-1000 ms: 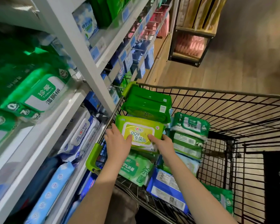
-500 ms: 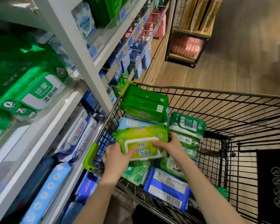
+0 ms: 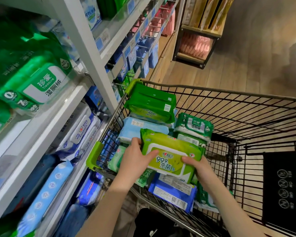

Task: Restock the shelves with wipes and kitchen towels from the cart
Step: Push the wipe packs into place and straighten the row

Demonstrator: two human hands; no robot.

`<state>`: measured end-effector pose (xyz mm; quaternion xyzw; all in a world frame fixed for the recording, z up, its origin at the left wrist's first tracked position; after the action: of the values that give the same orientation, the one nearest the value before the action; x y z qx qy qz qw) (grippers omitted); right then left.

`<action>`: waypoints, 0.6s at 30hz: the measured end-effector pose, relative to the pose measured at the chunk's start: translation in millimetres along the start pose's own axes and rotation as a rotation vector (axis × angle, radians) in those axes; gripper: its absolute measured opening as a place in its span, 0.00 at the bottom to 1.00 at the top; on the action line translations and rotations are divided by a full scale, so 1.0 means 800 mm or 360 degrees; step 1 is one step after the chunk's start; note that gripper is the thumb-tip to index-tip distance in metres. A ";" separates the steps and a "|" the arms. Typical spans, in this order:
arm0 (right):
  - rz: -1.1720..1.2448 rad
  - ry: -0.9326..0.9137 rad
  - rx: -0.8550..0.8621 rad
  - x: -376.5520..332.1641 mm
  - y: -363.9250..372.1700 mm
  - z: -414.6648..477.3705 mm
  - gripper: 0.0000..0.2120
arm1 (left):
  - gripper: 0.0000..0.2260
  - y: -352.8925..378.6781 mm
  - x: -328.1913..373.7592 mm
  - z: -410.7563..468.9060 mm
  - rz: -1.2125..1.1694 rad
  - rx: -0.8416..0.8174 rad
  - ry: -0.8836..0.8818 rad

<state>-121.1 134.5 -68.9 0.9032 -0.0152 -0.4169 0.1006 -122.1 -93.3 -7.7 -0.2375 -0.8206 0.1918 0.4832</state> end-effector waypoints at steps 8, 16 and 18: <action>0.0110 0.0012 0.0007 -0.005 -0.019 -0.022 0.52 | 0.51 0.023 -0.015 0.025 -0.0507 -0.0520 -0.0247; -0.0117 0.0073 -0.0165 -0.032 0.007 0.001 0.34 | 0.47 0.003 -0.042 0.029 -0.0633 -0.0736 -0.0322; -0.0232 0.0082 -0.0200 -0.043 0.023 0.013 0.31 | 0.47 -0.012 -0.046 0.031 -0.0749 -0.0636 -0.0305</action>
<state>-150.5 118.4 -46.3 0.9043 0.0792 -0.3998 0.1267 -130.3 -124.8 -39.7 -0.1124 -0.9161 -0.0685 0.3787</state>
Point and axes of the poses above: each hand's wrist, its own z-axis towards the middle knuckle, its own y-axis out of the palm, x = y × z, the point moved 4 cm from there along z, towards the middle knuckle, and after that the axes turned 4 degrees about -x, right-handed, at the moved point
